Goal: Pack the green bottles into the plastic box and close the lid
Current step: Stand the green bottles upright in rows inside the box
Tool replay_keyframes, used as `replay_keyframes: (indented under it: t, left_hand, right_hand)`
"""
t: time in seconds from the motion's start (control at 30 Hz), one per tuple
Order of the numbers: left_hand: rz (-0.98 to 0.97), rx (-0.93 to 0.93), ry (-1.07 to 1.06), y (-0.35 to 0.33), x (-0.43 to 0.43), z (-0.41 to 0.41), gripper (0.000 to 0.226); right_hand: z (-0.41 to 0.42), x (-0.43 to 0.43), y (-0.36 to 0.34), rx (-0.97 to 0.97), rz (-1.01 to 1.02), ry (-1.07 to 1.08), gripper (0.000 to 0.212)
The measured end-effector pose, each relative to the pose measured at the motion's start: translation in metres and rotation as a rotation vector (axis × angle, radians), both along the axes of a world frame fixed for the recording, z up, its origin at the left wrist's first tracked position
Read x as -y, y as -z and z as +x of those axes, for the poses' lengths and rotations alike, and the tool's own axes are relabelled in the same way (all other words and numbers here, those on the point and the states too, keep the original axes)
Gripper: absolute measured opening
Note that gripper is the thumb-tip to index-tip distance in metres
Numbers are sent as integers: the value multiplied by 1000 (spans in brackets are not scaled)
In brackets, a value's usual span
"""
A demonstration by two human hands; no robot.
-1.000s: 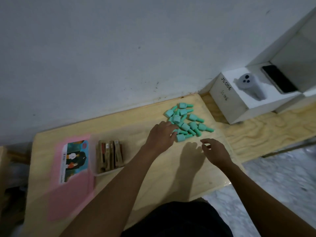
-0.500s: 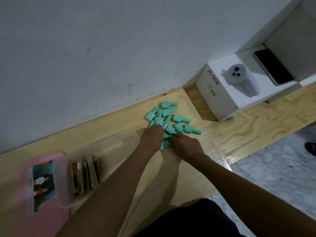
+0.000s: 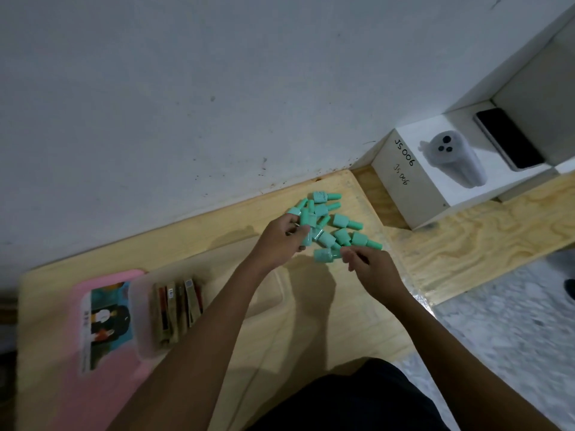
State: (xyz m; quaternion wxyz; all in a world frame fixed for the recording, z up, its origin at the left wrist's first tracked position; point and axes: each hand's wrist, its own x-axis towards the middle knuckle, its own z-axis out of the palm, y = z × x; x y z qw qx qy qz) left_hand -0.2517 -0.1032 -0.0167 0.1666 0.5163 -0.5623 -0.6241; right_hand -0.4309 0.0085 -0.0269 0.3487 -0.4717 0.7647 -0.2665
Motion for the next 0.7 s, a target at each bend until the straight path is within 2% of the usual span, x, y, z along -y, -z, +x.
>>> replay_keyframes:
  t: [0.1, 0.23, 0.37, 0.47, 0.57, 0.7]
  left_hand:
    - [106, -183, -193, -22, -7, 28, 10]
    - [81, -171, -337, -27, -16, 66, 12]
    - [-144, 29, -451, -17, -24, 98, 22]
    - [-259, 109, -453, -5, -33, 114, 20]
    - [-368, 230, -401, 9, -36, 122, 22]
    - [-409, 320, -400, 18, -37, 125, 27]
  right_hand:
    - [17, 4, -19, 142, -20, 145, 40]
    - [44, 18, -32, 129, -84, 91, 39]
    - [73, 39, -34, -76, -82, -170, 23]
    - [93, 54, -25, -205, -66, -285, 26]
    - [108, 67, -19, -441, -56, -386, 29]
    - [120, 82, -8, -661, -81, -505, 33]
